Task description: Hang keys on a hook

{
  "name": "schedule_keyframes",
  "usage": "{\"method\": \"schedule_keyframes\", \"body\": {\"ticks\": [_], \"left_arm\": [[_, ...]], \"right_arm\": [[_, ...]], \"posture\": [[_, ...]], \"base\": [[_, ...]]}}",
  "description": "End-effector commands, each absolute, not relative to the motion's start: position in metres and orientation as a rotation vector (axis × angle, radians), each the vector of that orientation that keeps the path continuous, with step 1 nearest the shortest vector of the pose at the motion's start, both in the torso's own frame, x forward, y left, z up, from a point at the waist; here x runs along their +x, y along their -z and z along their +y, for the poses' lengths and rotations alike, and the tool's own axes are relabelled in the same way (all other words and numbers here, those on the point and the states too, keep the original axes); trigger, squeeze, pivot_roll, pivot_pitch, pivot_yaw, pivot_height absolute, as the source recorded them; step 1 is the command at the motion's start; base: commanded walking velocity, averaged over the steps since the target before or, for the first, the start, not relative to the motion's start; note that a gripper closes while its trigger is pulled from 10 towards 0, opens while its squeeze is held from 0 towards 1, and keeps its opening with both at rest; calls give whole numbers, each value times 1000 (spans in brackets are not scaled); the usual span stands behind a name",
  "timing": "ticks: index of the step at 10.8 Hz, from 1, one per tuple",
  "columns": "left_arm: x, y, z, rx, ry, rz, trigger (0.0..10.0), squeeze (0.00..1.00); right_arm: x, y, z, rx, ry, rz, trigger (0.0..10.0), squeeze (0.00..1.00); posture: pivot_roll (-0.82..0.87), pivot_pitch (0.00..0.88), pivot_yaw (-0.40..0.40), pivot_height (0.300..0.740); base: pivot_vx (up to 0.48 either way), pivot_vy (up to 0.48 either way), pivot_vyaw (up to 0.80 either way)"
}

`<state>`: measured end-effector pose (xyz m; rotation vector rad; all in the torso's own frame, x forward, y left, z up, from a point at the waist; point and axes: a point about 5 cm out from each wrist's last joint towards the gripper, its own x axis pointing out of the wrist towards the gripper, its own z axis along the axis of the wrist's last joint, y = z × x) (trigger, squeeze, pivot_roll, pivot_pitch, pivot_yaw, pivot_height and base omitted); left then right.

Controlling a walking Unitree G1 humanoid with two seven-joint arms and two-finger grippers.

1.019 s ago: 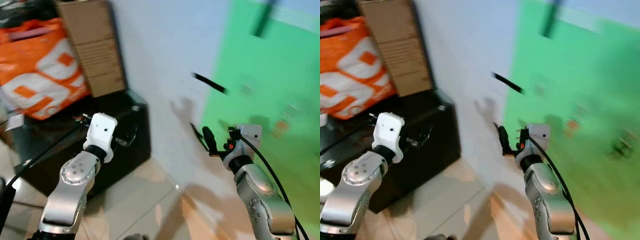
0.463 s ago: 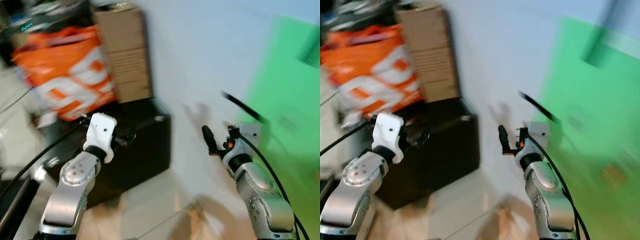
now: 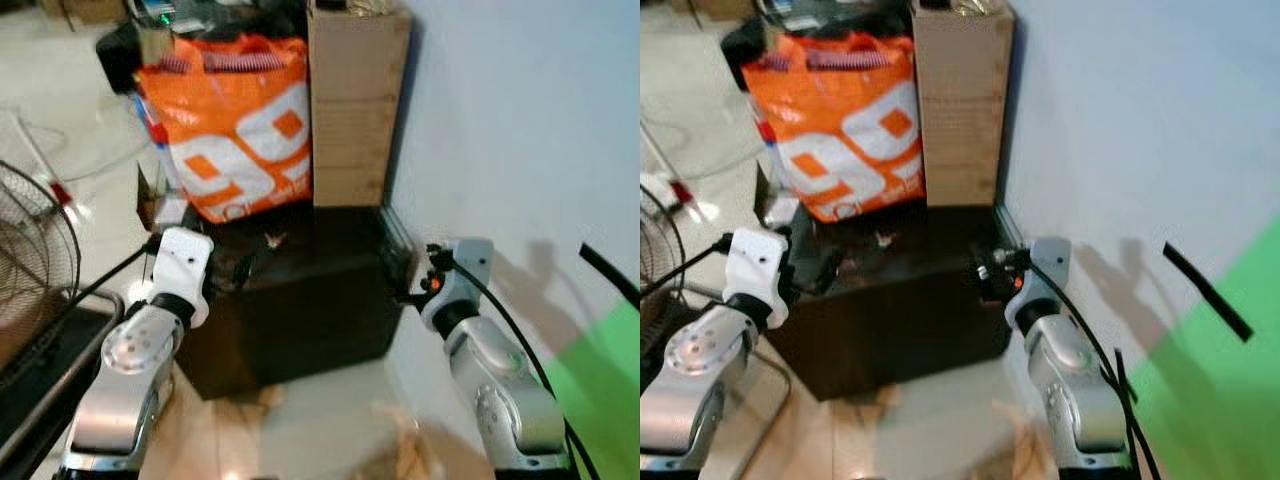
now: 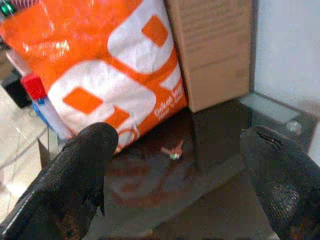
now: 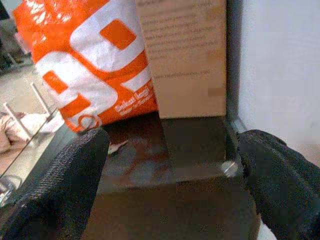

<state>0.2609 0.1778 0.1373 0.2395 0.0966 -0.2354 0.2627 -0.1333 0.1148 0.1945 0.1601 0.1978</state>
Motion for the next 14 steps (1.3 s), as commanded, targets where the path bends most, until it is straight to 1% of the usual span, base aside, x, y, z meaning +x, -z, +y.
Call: {"method": "schedule_keyframes", "body": {"ticks": [1,4,6,7,10,12,14], "left_arm": [[261,-141,174,242,246,77,10000,0],[263,-142,175,242,245,71,10000,0],[265,-142,174,248,246,70,10000,0],[265,-143,173,248,249,68,10000,0],[265,-142,174,254,239,71,10000,0],[266,-144,175,247,240,66,10000,0],[268,-142,174,251,252,71,10000,0]], "right_arm": [[264,-116,-145,178,-149,147,10000,1000],[266,-117,-149,165,-154,145,10000,1000],[266,-119,-145,137,-217,140,10000,1000],[266,-119,-145,138,-223,139,10000,1000],[267,-117,-144,134,-225,144,10000,1000],[267,-116,-144,126,-223,148,10000,1000],[268,-116,-146,121,-217,148,10000,1000]], "posture": [[22,0,11,740],[20,0,7,740],[25,0,5,740],[24,0,4,740],[24,0,9,740],[18,0,13,740],[16,0,16,740]], "base": [[292,0,0],[294,0,0],[296,0,0],[292,0,450],[292,0,792],[296,0,456],[296,0,0]]}}
